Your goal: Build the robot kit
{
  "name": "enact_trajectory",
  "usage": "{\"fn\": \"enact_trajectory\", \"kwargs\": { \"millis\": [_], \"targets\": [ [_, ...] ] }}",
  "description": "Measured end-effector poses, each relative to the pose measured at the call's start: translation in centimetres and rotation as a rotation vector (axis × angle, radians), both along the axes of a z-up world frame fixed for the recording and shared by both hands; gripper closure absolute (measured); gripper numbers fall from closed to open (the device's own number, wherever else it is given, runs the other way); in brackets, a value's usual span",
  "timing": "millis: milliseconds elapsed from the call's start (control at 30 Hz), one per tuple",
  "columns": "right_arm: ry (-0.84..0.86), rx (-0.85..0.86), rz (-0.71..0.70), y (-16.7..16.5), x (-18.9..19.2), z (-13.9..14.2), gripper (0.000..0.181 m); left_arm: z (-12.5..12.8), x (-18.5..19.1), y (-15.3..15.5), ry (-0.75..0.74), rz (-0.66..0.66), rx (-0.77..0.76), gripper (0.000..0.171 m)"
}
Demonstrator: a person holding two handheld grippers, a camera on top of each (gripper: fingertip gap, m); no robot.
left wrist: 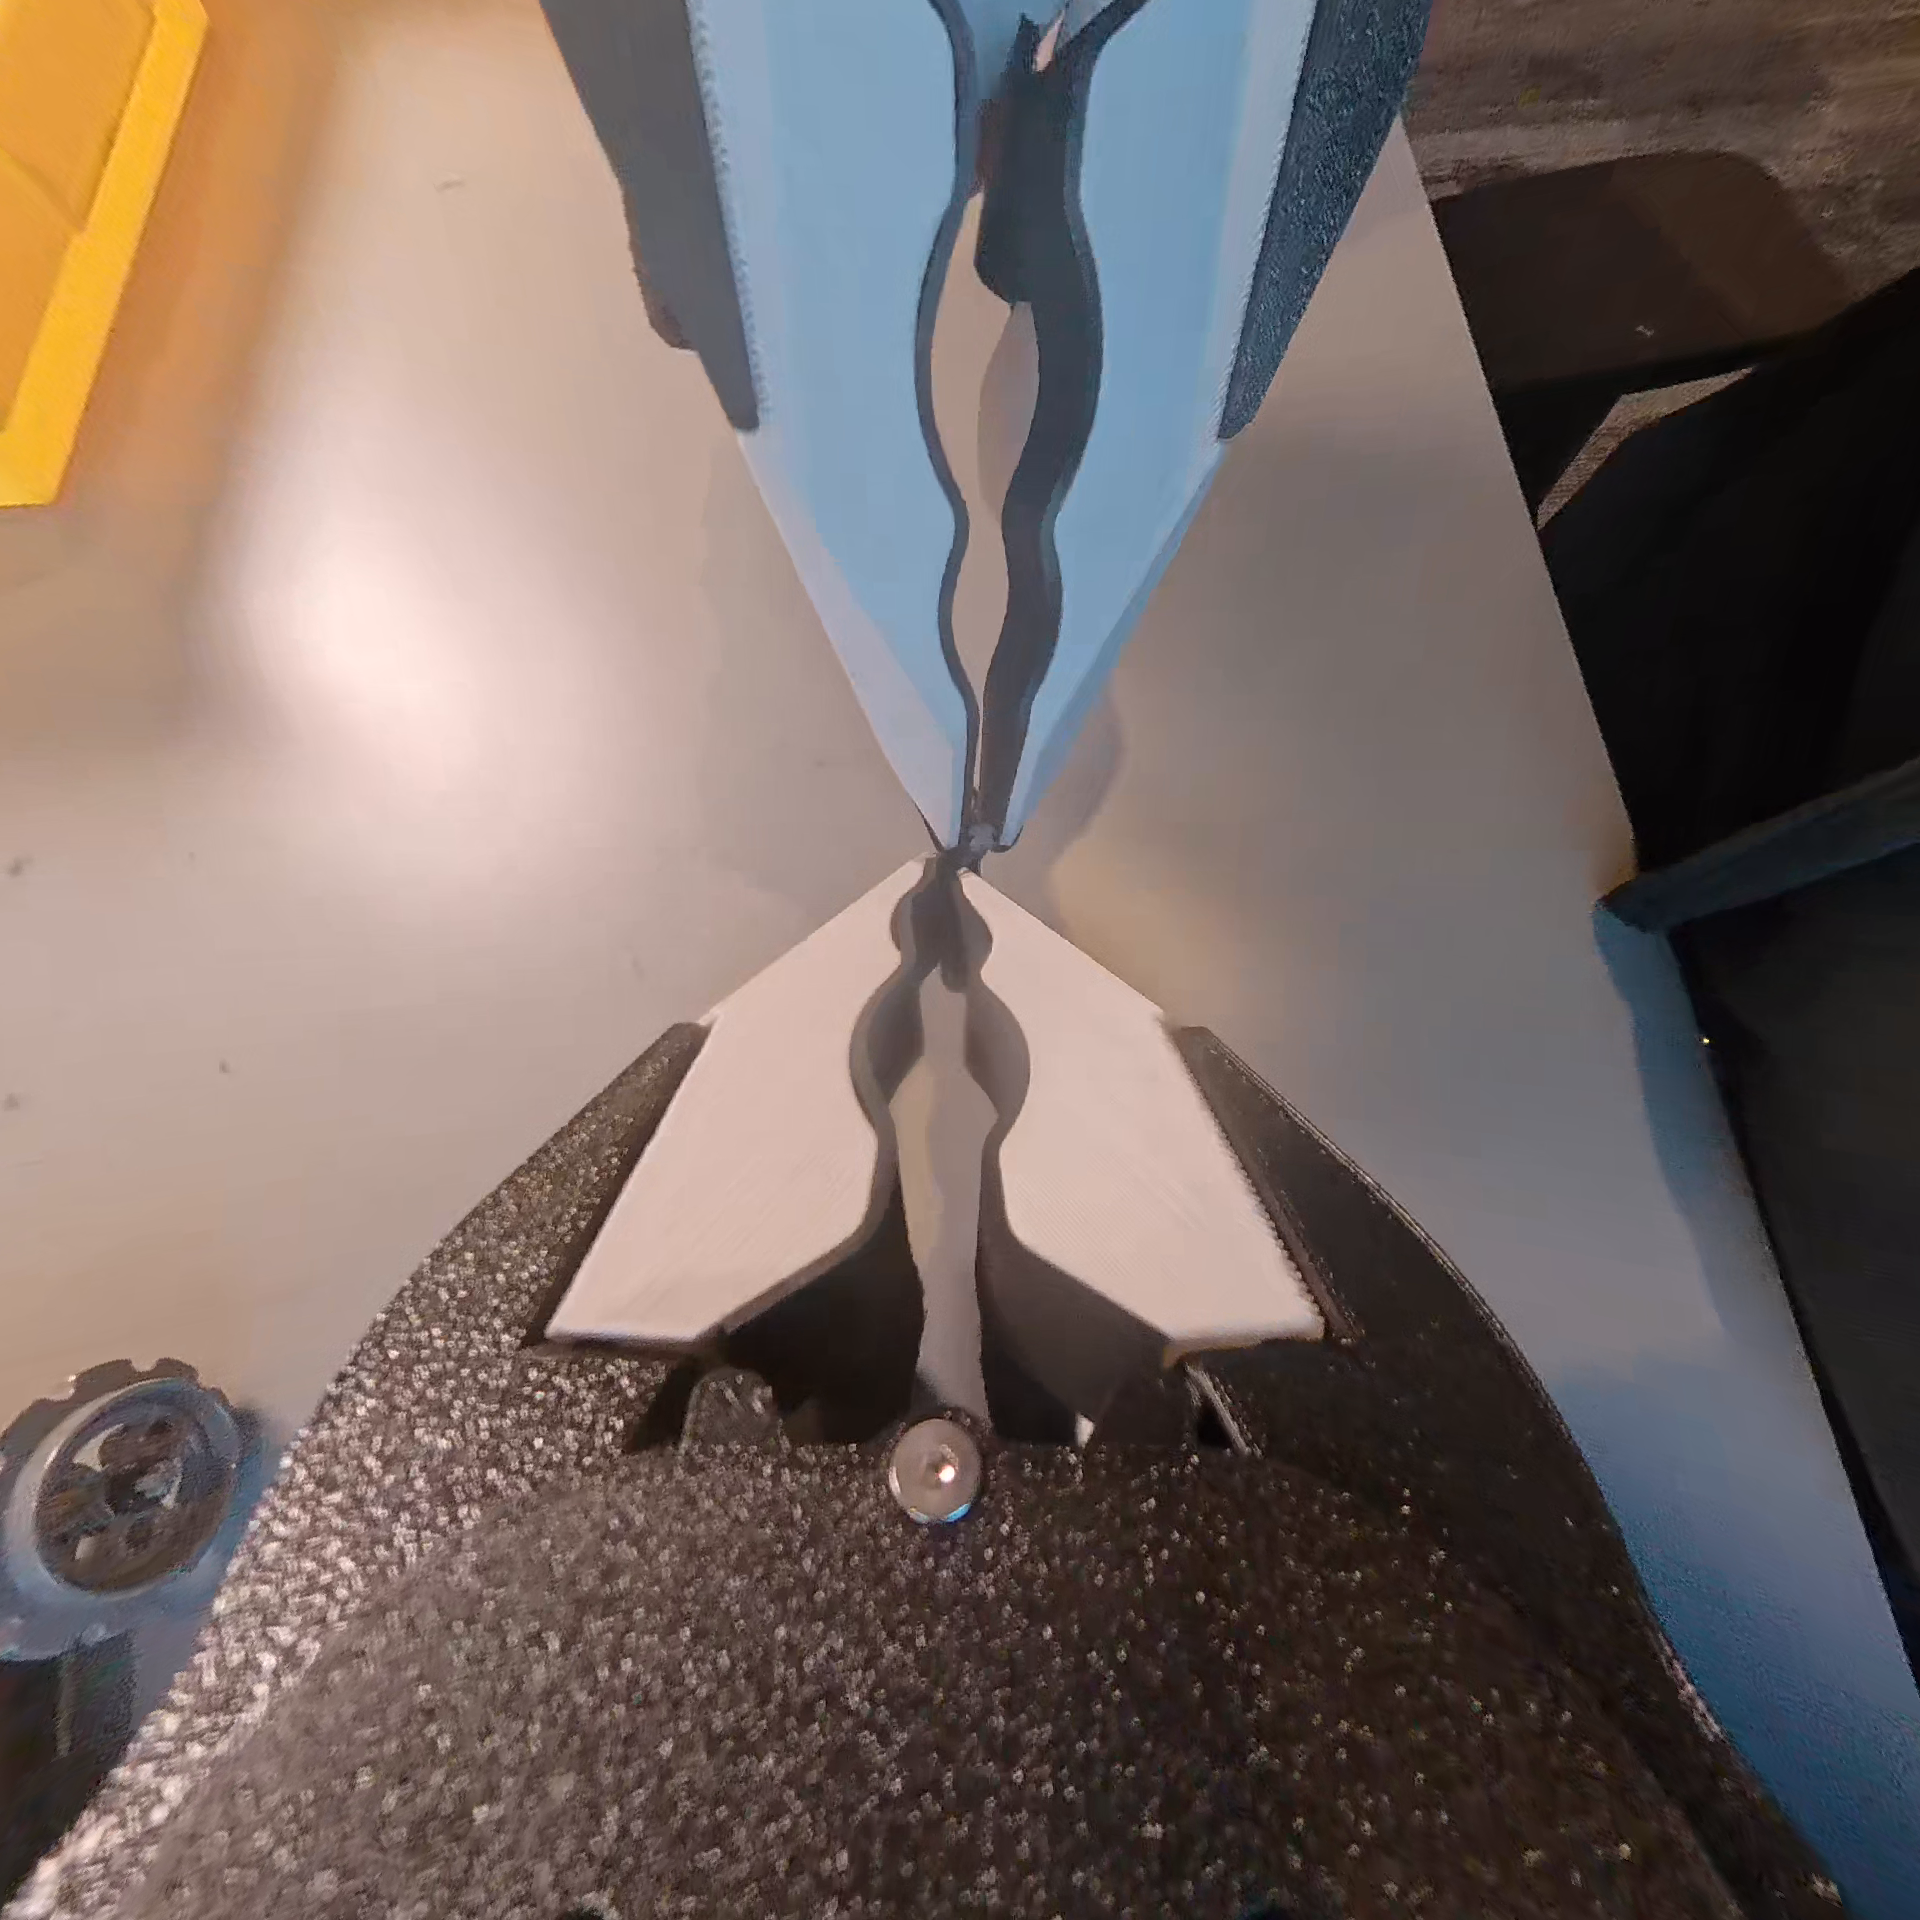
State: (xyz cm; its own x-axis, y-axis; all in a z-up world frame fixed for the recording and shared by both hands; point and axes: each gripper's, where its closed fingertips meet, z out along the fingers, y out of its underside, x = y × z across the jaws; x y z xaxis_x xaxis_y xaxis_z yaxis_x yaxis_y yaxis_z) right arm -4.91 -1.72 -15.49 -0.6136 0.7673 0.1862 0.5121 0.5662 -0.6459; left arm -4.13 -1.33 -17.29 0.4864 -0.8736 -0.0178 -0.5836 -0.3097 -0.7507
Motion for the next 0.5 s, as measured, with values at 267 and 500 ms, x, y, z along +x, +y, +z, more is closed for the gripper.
{"fn": "enact_trajectory", "kwargs": {
  "millis": [267,500],
  "targets": [
    [0.039,-0.315,-0.119,1.2,0.4,0.6,0.179,1.8,-0.2,-0.2,-0.168,-0.006,-0.037,0.156],
    [0.017,-0.705,-0.238,1.9,-0.3,2.3,0.178,3.5,-0.2,0.9,-0.351,0.05,-0.108,0.162]
  ]
}}
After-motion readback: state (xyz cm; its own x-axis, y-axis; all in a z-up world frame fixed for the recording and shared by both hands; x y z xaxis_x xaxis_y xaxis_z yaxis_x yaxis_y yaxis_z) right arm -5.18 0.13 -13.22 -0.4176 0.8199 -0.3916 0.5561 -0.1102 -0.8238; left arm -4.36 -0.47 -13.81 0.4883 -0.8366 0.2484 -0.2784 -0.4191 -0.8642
